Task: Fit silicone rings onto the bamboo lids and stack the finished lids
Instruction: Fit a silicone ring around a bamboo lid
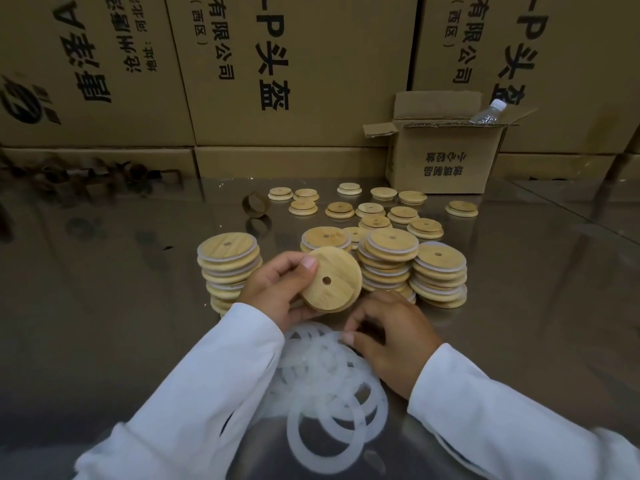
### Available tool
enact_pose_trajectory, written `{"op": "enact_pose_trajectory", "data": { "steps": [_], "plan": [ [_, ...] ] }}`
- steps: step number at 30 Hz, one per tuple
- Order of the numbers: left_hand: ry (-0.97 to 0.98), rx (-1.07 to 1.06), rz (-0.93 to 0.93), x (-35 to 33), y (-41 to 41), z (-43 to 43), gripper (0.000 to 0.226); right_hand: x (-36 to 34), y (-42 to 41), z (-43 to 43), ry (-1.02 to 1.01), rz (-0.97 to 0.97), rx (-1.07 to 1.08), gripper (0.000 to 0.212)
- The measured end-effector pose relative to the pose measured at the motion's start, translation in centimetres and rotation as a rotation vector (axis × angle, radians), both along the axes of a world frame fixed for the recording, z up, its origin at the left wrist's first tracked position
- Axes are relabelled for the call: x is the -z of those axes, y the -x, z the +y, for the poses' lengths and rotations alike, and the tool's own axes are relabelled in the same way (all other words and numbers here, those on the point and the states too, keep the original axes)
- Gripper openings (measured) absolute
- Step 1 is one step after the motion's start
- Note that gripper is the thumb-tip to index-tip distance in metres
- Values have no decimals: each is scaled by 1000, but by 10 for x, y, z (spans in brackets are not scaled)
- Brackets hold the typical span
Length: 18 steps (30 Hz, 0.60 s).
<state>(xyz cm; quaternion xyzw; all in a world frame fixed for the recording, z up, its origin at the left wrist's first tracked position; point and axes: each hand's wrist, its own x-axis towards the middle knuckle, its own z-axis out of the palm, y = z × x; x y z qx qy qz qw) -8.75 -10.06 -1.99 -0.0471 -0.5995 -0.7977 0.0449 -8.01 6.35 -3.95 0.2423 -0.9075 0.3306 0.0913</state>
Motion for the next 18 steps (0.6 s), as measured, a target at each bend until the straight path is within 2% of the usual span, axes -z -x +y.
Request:
{"op": "enact_pose_trajectory", "data": {
  "steps": [5, 10, 14, 18],
  "plan": [
    [-85, -42, -80, 0, 0, -1, 19, -4, -7, 2, 234, 58, -79, 28],
    [-85, -41, -89, -1, -1, 0, 18, -13, -10, 3, 515, 110, -101, 27],
    [-54, 8, -108, 0, -3, 0, 16, -20, -8, 3, 788, 13, -75, 22],
    [-42, 63, -132, -1, -5, 5, 15, -21, -4, 3, 933, -83, 56, 16]
  ]
}}
